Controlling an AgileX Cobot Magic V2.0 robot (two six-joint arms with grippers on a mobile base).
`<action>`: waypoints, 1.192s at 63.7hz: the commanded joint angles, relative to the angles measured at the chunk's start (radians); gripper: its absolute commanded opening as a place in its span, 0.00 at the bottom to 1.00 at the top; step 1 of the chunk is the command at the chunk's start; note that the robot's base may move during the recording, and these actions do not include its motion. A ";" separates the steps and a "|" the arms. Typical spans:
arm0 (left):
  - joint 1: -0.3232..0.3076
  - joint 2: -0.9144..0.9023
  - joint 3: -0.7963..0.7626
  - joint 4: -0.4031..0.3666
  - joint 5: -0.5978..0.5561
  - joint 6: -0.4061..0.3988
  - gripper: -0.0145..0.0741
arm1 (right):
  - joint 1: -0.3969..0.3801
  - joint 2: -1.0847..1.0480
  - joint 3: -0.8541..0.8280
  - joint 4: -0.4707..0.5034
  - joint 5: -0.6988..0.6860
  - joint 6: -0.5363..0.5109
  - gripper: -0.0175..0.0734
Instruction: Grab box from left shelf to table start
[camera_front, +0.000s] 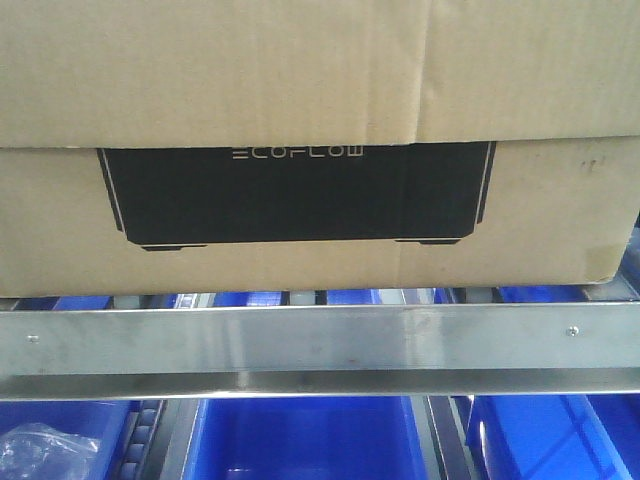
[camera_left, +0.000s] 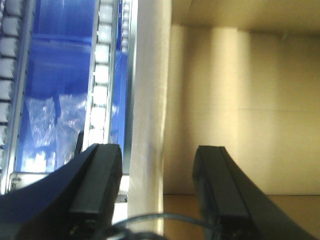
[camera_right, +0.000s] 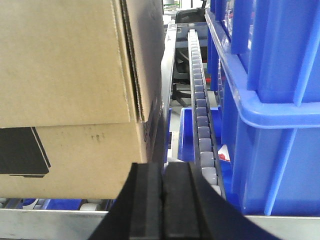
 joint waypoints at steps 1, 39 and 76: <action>-0.007 -0.014 -0.034 0.001 -0.047 -0.010 0.45 | 0.001 -0.012 -0.017 0.003 -0.083 -0.010 0.25; -0.024 0.075 -0.114 0.044 0.024 -0.026 0.45 | 0.001 -0.012 -0.017 0.003 -0.083 -0.010 0.25; -0.054 0.082 -0.114 0.099 0.022 -0.097 0.45 | 0.001 -0.012 -0.017 0.003 -0.083 -0.010 0.25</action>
